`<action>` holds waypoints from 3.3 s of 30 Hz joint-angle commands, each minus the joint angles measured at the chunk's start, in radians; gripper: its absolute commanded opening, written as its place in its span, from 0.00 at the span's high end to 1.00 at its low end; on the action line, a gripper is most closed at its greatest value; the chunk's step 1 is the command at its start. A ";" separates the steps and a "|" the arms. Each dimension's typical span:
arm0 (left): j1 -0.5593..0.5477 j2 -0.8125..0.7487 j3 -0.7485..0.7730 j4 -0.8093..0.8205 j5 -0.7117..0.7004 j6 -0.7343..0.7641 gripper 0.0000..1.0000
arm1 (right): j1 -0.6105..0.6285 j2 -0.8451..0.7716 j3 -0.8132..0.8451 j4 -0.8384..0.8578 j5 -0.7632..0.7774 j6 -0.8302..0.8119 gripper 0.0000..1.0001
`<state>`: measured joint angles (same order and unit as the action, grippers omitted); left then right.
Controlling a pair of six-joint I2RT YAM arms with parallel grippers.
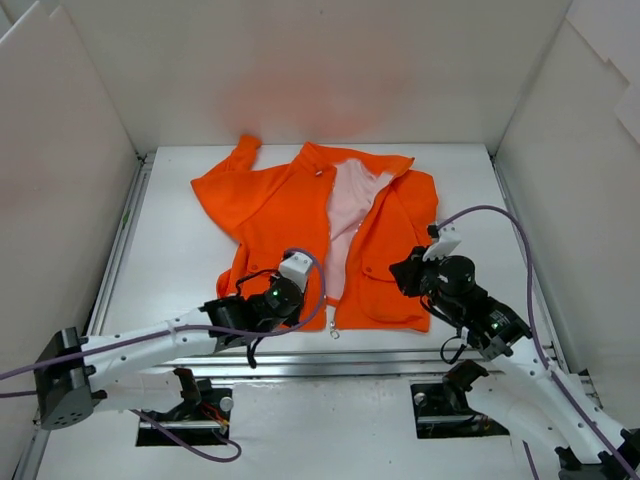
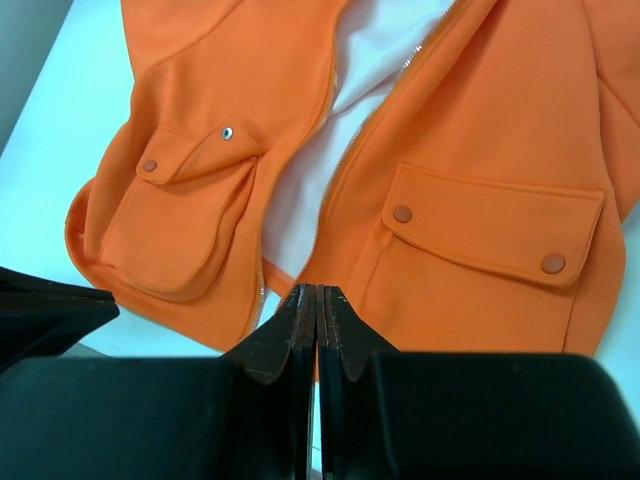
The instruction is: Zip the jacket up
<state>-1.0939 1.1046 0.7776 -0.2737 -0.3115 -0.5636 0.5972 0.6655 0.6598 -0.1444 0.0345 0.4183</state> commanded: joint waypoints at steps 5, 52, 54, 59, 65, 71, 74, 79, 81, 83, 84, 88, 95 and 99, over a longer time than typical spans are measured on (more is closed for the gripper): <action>0.006 0.210 0.124 -0.023 0.031 0.027 0.85 | 0.012 0.060 -0.055 0.101 -0.024 0.017 1.00; 0.020 0.508 0.032 0.189 -0.101 -0.131 1.00 | 0.044 -0.034 -0.063 0.082 0.074 0.063 0.63; 0.020 0.442 0.026 0.195 -0.103 -0.131 1.00 | 0.044 -0.021 -0.063 0.085 0.041 0.073 0.73; 0.020 0.293 0.005 0.221 -0.092 -0.139 1.00 | 0.049 0.061 -0.075 0.175 -0.089 0.120 1.00; 0.063 0.080 -0.075 0.355 -0.074 -0.176 1.00 | 0.076 0.195 -0.104 0.431 -0.264 0.244 0.76; 0.097 -0.041 -0.181 0.508 -0.017 -0.225 1.00 | 0.096 0.201 -0.173 0.688 -0.254 0.395 0.51; 0.117 -0.083 -0.227 0.585 0.011 -0.248 1.00 | 0.095 0.239 -0.219 0.847 -0.287 0.473 0.64; 0.126 -0.126 -0.233 0.648 0.061 -0.245 1.00 | 0.113 0.362 -0.187 0.937 -0.344 0.511 1.00; 0.126 -0.150 -0.244 0.666 0.078 -0.248 1.00 | 0.122 0.375 -0.193 0.945 -0.338 0.517 1.00; 0.137 -0.178 -0.253 0.677 0.084 -0.245 1.00 | 0.125 0.370 -0.203 0.947 -0.335 0.514 0.96; 0.137 -0.184 -0.258 0.682 0.084 -0.245 1.00 | 0.134 0.362 -0.203 0.936 -0.332 0.502 0.86; 0.146 -0.227 -0.293 0.731 0.097 -0.231 1.00 | 0.165 0.333 -0.198 0.756 -0.256 0.444 0.63; 0.155 -0.258 -0.377 0.866 0.107 -0.151 1.00 | 0.180 0.244 -0.160 0.525 -0.200 0.335 0.95; 0.155 -0.233 -0.380 0.892 0.132 -0.165 1.00 | 0.197 0.331 -0.134 0.676 -0.295 0.381 0.71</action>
<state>-0.9443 0.8692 0.3679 0.4599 -0.2169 -0.7425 0.7769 0.9489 0.4545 0.3958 -0.2081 0.7998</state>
